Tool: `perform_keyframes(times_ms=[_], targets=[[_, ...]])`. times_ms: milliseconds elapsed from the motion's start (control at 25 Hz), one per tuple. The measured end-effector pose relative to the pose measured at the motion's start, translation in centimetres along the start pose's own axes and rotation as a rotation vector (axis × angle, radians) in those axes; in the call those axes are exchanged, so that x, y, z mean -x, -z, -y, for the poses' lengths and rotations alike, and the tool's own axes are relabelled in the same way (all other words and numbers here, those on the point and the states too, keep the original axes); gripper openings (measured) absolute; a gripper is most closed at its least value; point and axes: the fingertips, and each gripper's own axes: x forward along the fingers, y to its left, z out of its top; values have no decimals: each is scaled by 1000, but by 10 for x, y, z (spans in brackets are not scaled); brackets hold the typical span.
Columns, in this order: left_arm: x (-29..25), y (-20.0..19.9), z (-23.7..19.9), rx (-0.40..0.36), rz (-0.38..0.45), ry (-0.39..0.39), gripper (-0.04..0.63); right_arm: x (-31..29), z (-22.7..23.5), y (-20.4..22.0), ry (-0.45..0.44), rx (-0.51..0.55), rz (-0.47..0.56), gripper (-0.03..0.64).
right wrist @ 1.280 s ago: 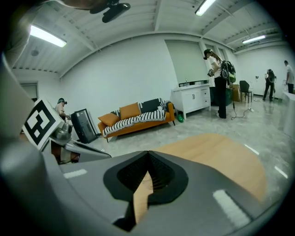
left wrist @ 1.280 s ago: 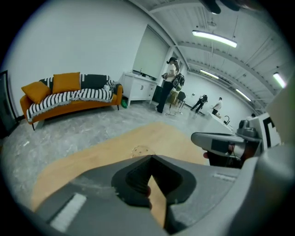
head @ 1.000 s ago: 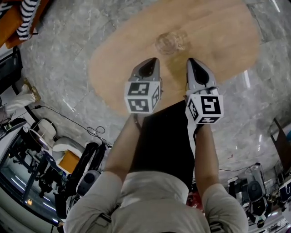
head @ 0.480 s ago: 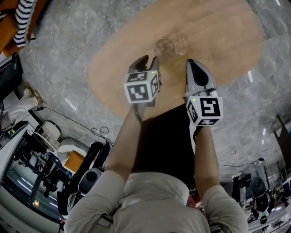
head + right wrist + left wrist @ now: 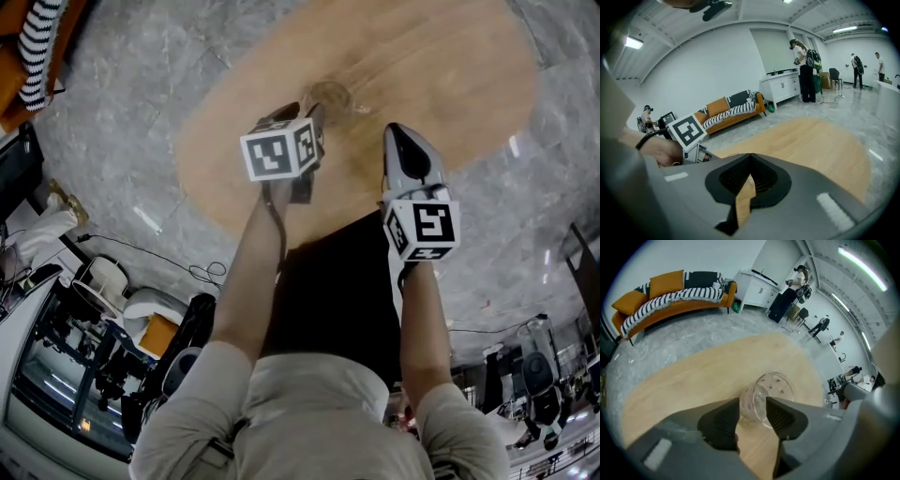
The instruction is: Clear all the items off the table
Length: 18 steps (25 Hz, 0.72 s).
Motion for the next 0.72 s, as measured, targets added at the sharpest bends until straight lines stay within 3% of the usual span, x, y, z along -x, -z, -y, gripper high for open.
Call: perform_keyframes(times_ms=[200,440,600,720], targets=[[-18,9,-2,-50,-78,-32,190,6,5,2,8,-6,-6,6],[-28,9,-1,-126,-116,-47,183,13,16,4,26,-15,-3,6],[-31,3,-9,-176,-108,-99,96,15,15,5,24,-17,-2,6],[-30,5,-16,-298,-146,-160,60,16,15,7,27,-23,-1,6]])
